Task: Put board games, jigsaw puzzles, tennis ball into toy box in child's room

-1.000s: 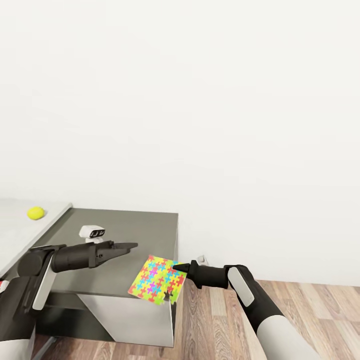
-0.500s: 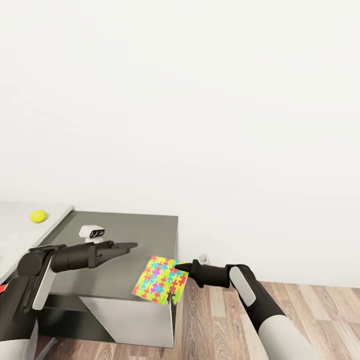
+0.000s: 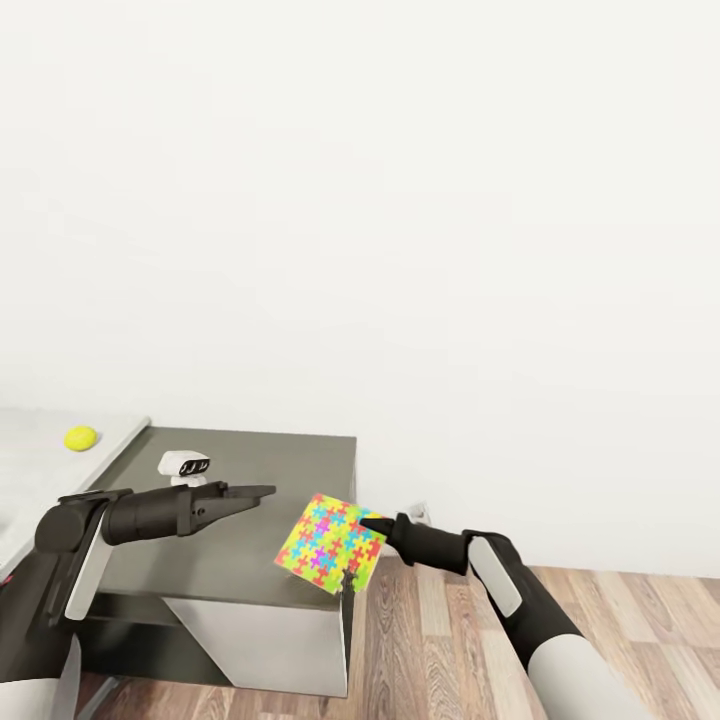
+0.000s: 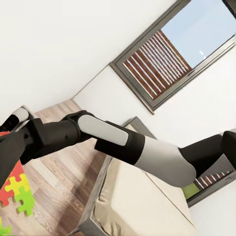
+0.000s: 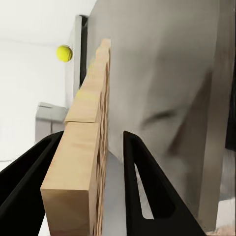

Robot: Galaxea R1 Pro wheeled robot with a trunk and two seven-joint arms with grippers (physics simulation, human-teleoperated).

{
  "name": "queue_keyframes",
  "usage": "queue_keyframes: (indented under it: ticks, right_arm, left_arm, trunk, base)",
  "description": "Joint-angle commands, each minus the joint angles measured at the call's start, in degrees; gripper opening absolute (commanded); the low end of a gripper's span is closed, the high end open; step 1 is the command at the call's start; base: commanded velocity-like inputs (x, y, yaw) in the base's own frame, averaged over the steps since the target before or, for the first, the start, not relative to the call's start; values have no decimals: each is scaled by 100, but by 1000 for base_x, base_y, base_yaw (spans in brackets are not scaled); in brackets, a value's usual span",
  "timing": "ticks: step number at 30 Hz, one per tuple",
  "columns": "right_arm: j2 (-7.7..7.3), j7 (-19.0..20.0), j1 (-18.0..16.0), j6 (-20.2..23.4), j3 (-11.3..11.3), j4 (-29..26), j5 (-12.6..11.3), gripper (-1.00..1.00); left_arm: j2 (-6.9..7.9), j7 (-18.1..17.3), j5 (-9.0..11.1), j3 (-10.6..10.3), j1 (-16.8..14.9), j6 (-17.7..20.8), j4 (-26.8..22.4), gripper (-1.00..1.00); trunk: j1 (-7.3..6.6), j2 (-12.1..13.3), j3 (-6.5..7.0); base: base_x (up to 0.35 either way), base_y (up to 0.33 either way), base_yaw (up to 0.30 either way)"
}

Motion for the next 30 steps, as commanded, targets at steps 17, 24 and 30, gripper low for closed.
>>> queue_keyframes:
  ticks: [17,24,30]
  right_arm:
    - [-120,152,25,-391,-99,8,-19,-100]
    - [-120,164,25,-404,-100,18,-23,-100]
    - [-157,166,25,-428,-100,11,-23,-100]
  left_arm:
    - [-4,-21,-17,-2,-4,61,-1,100]
    - [-7,-16,-20,-7,-6,61,-1,100]
    - [-7,-13,-36,-9,-5,61,-1,100]
  trunk:
    - [-374,680,300]
    - [-528,961,426]
    - [-659,1201,533]
  base:
    - [0,0,0]
    - [0,0,0]
    - [0,0,0]
